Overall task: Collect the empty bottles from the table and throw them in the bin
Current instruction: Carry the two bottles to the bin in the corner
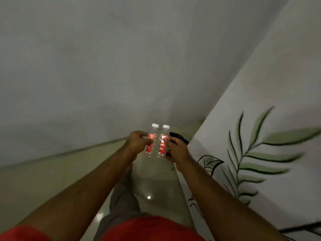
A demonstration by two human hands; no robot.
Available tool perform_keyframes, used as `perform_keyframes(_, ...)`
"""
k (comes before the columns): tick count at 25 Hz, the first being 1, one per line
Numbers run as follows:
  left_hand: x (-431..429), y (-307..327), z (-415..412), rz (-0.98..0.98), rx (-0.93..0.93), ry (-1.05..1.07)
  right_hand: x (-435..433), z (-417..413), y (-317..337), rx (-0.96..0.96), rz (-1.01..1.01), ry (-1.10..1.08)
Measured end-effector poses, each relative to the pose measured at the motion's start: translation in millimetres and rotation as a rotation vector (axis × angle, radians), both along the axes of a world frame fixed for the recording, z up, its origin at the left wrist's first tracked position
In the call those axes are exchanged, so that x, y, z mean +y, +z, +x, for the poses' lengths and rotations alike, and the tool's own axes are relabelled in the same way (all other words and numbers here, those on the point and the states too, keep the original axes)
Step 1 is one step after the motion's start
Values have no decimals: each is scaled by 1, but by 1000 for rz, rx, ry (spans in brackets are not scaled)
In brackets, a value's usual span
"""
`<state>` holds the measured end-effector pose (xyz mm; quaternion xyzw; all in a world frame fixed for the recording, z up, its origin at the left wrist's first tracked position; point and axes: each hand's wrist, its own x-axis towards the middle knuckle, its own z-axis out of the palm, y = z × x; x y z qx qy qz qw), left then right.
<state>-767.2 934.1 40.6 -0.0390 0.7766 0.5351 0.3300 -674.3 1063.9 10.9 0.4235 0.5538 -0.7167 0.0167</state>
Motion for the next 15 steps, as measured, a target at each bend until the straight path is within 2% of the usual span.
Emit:
perform_keyframes(4,57,-60,-110,-100,-30,-220,35,-82,-46,-61,-103,-223)
perform_keyframes(8,115,-133,-198,-188,-117,-460,59,-150,-108,-235,-193,-532)
perform_keyframes(11,149,-188,-233,-229,-182,-583,75,-178,-160,-295,-201,-635)
perform_keyframes(15,188,-286,-250,-298,-172,-727,98,-194,-241,-401,-304,-725)
